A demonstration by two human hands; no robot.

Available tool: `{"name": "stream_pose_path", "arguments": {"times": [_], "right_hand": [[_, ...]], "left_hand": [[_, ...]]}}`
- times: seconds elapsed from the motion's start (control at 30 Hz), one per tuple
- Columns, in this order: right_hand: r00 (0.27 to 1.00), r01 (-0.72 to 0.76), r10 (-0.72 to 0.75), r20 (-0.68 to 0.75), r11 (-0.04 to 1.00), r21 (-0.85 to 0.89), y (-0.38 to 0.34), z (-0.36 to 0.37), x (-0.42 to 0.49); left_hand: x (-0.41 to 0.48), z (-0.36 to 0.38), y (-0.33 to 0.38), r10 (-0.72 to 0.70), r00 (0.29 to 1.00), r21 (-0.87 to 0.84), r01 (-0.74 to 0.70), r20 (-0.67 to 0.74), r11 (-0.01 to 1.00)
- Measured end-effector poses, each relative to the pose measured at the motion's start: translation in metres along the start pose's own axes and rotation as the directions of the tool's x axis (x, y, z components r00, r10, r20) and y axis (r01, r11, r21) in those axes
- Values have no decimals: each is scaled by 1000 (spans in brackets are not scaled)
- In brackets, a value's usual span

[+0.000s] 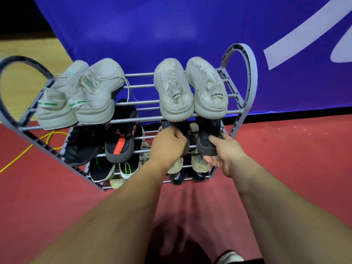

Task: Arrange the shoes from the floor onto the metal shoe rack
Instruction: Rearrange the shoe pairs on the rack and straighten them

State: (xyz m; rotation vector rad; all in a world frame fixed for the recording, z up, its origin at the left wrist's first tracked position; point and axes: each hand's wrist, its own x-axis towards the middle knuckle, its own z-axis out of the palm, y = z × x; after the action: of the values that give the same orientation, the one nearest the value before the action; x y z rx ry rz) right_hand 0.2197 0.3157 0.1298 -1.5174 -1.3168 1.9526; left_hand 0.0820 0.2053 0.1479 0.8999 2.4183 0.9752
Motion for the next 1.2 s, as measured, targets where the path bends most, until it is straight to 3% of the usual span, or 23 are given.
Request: {"name": "stream_pose_path", "arguments": {"times": [0.1, 0.23, 0.37, 0.73, 0.83, 0.9, 1.2], "right_hand": [[996, -35, 32, -79, 999, -33, 9, -3, 8], [996, -65, 61, -58, 996, -58, 7, -2, 7], [997, -45, 41, -58, 997, -65, 7, -2, 7], [995, 7, -23, -95, 985, -172, 5, 7, 20], [957, 84, -220, -191, 837, -541, -3, 4, 20], [940, 87, -286, -185, 727, -681, -7, 2, 16], [920, 175, -373, -121, 667, -724, 0, -3, 22]], "left_hand": [[4, -2, -9, -69, 997, -37, 67, -44, 997], [1, 7, -17, -181, 983, -29, 181, -15, 983], [-4, 15, -22, -153, 985, -220, 168, 83, 961], [-3, 6, -23, -135, 983, -118, 149, 123, 982], [-1, 7, -22, -129, 982, -122, 146, 135, 982], [-2, 9, -21, -116, 984, -122, 133, 135, 984], [-2, 15, -21, -125, 987, -155, 139, 97, 978]]}}
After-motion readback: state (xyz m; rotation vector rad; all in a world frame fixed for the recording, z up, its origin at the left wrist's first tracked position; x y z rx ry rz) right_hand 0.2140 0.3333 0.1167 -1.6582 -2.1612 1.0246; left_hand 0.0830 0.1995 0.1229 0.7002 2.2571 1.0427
